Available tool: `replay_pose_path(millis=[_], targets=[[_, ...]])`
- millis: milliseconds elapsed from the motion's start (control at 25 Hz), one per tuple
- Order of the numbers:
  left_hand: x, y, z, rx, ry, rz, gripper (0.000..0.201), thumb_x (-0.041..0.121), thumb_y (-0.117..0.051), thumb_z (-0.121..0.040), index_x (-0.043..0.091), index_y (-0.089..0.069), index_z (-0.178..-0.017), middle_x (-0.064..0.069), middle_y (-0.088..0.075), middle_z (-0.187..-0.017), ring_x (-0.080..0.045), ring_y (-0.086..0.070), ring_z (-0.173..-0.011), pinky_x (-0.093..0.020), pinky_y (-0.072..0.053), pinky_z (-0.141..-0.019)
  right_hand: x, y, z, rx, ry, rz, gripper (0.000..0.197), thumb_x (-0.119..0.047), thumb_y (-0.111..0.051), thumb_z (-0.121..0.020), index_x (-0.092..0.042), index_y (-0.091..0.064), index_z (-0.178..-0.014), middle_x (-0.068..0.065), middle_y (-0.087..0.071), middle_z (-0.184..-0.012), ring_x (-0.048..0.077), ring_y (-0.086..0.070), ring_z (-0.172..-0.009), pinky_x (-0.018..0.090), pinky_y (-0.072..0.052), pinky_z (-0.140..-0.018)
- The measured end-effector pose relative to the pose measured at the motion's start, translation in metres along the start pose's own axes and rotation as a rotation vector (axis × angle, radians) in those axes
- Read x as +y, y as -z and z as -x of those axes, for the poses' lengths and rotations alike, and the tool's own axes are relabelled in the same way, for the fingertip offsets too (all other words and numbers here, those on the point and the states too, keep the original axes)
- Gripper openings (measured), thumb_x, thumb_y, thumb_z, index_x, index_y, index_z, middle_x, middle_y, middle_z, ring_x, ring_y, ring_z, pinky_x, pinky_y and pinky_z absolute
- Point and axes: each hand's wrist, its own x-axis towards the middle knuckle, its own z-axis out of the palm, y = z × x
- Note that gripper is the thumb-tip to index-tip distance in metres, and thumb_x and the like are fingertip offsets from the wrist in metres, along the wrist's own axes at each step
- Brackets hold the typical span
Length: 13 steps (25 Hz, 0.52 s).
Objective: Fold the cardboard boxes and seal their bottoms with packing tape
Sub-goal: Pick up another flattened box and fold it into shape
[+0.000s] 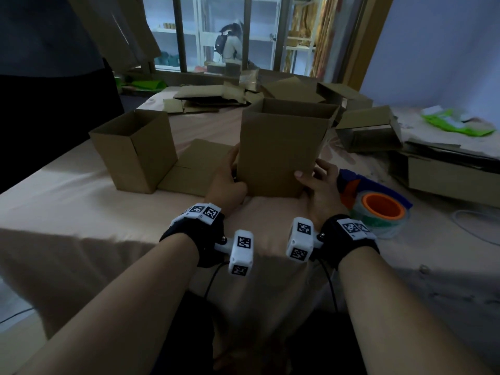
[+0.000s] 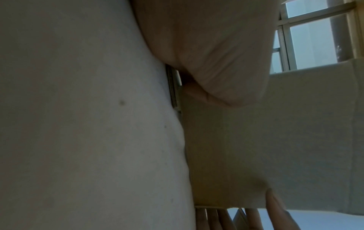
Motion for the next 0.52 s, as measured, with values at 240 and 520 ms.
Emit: replay_pose_path(millis=[240,520], targets=[[-0.0015,-0.0024,-0.0019,-0.041,-0.066,-0.007,0.084,-0.014,-0.047,-0.076,0.037,-0.04,-0.142,0.004,-0.061,-0.12,-0.019,-0.062,-0.09,-0.016,-0.049,-0.055,-0.0011,-0.0021,0.0012,0.003,0.013,0.044,0.086,-0.026,-0.089,-0.064,-0.043,-0.04,-0.132,0.006,-0.051,-0.138,0.031,-0.053,-0.122,0.058,-0.046,-0.1],[-0.003,-0.0082,-0.006,0.03,-0.161,0.174,0.075,0.023,-0.075,-0.082,0.03,-0.031,-0.143,0.001,-0.049,-0.137,-0.017,-0.058,-0.118,-0.033,-0.059,-0.08,-0.0026,-0.0073,0.0083,-0.108,-0.001,0.016,0.064,-0.024,-0.086,-0.069,-0.033,-0.06,-0.127,0.007,-0.065,-0.127,0.036,-0.058,-0.12,0.062,-0.045,-0.098]])
